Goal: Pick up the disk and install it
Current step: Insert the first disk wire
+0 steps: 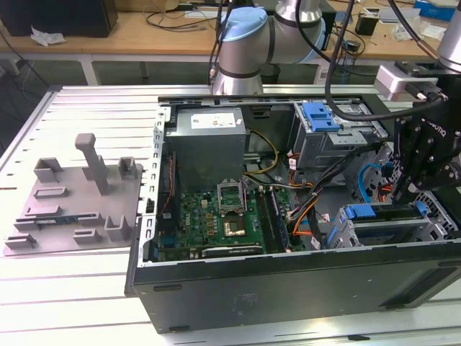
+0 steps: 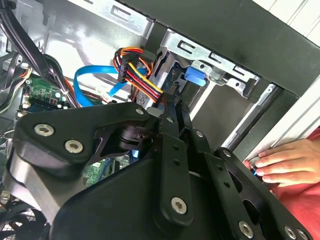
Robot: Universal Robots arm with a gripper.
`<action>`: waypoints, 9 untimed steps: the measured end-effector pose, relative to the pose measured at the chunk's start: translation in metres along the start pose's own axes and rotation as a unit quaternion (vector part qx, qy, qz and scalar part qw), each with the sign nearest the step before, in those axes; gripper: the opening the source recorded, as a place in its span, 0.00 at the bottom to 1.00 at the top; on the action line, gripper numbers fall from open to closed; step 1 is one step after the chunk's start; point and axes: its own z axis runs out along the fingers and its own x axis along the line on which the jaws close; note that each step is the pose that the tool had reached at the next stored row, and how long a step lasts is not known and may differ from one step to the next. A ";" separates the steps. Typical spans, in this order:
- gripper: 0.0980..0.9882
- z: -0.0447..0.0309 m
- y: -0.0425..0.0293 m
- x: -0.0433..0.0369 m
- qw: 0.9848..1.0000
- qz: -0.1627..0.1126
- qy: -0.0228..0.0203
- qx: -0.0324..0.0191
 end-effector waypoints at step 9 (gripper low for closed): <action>0.08 0.0009 -0.0003 0.0074 1.000 0.000 -0.016 -0.001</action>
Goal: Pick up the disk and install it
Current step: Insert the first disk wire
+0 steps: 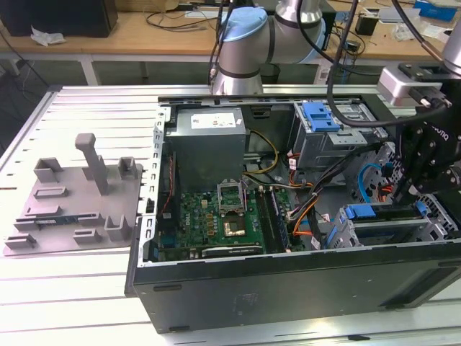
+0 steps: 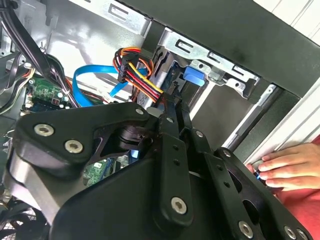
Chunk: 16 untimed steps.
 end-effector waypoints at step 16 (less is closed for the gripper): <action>0.08 0.0008 -0.0014 0.0036 1.000 0.000 -0.005 0.000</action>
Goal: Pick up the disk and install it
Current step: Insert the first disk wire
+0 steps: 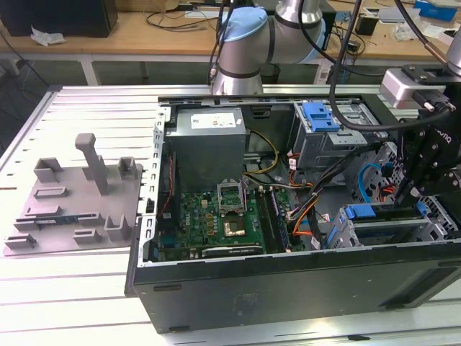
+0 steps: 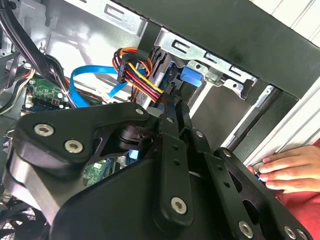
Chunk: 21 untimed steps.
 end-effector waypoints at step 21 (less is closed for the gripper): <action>0.08 0.0031 0.0008 -0.0019 1.000 0.000 0.000 0.000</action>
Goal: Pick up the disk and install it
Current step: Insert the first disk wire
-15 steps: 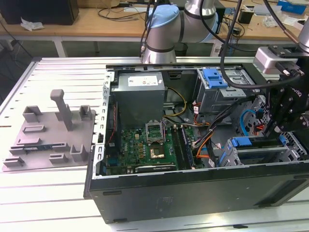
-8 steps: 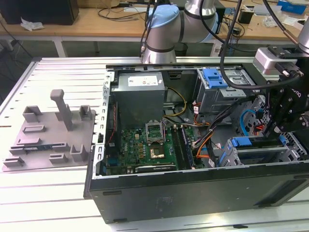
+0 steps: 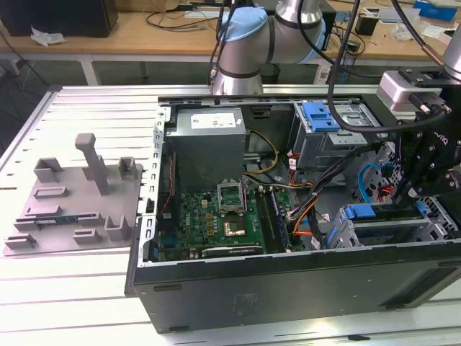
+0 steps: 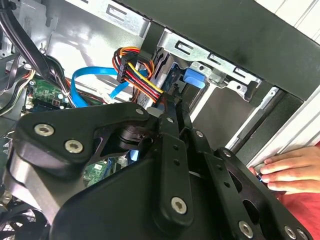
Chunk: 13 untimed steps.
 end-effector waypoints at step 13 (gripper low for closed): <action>0.08 0.0024 -0.0012 -0.0005 1.000 0.000 0.000 0.000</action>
